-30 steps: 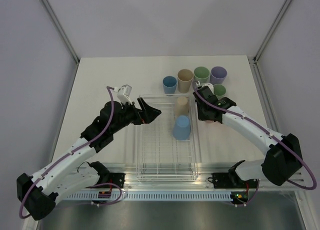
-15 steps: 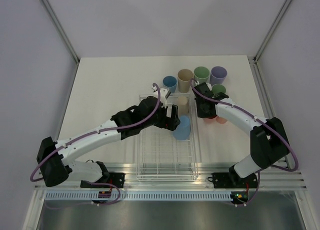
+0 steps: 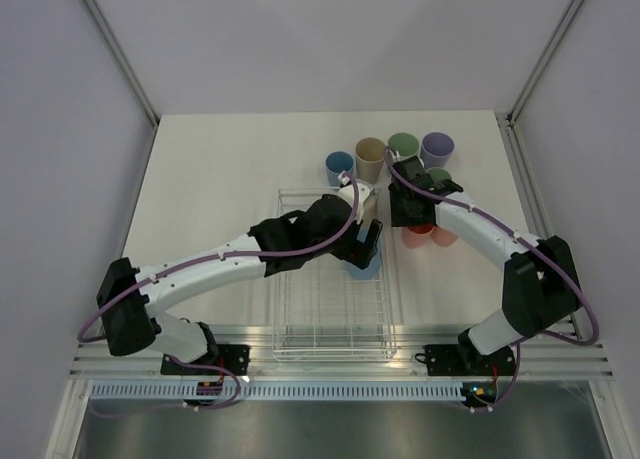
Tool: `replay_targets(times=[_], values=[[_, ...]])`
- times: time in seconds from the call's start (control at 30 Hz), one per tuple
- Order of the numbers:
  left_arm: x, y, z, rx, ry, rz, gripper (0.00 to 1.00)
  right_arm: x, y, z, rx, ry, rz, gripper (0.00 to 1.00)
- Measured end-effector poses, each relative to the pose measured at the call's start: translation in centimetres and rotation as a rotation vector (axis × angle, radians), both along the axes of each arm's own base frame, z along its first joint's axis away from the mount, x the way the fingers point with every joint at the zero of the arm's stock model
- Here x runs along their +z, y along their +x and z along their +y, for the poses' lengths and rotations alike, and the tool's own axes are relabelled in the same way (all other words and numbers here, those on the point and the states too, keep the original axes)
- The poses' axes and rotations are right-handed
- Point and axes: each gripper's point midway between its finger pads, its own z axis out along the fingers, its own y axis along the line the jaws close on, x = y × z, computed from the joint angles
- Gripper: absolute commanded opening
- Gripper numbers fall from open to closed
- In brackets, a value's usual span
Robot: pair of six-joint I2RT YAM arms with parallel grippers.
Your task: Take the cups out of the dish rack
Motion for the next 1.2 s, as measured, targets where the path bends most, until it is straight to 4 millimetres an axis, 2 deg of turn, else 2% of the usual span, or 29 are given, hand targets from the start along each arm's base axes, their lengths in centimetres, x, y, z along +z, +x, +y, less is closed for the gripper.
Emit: replay_targets(times=[0.13, 0.2, 0.23, 0.27, 0.37, 0.47, 0.53, 0.63, 0.83, 0.97, 1.07, 1.1, 1.17, 1.2], values=[[0.0, -0.3, -0.7, -0.056, 0.03, -0.026, 1.0, 2.6, 0.1, 0.5, 0.01, 0.049, -0.059, 0.49], [-0.4, -0.3, -0.7, -0.07, 0.054, -0.031, 1.0, 5.3, 0.2, 0.4, 0.006, 0.08, -0.128, 0.53], [-0.8, -0.3, -0.7, -0.076, 0.069, -0.031, 1.0, 7.3, 0.3, 0.4, 0.001, 0.103, -0.179, 0.59], [-1.2, -0.2, -0.7, -0.081, 0.084, -0.03, 1.0, 8.4, 0.3, 0.4, 0.0, 0.115, -0.208, 0.62], [-2.6, 0.0, -0.9, -0.095, 0.128, -0.022, 1.0, 13.3, 0.0, -0.1, -0.023, 0.173, -0.341, 0.67], [-4.0, 0.1, -1.2, -0.104, 0.166, -0.011, 1.0, 16.6, -0.8, -0.9, -0.044, 0.21, -0.437, 0.7], [-4.7, 0.2, -1.3, -0.108, 0.182, -0.006, 1.0, 17.8, -1.2, -1.4, -0.057, 0.222, -0.472, 0.7], [-4.9, 0.4, -1.6, -0.112, 0.183, -0.014, 1.0, 18.2, -1.6, -1.7, -0.067, 0.23, -0.491, 0.7], [-4.3, 1.3, -2.7, -0.103, 0.143, -0.058, 0.99, 15.8, -2.1, -2.1, -0.074, 0.199, -0.442, 0.71], [-5.3, 1.6, -3.3, -0.104, 0.144, -0.058, 0.93, 15.2, -2.3, -2.3, -0.078, 0.189, -0.431, 0.72], [-6.1, 1.6, -3.5, -0.107, 0.156, -0.05, 0.78, 15.4, -2.3, -2.5, -0.083, 0.186, -0.438, 0.71], [-6.4, 1.6, -3.4, -0.108, 0.161, -0.048, 0.63, 15.5, -2.4, -2.6, -0.086, 0.184, -0.443, 0.72], [-6.4, 1.6, -3.4, -0.108, 0.161, -0.049, 0.43, 15.8, -2.5, -2.8, -0.094, 0.182, -0.454, 0.71], [-6.4, 1.6, -3.4, -0.112, 0.161, -0.052, 0.24, 16.0, -2.5, -2.9, -0.097, 0.18, -0.459, 0.72]])
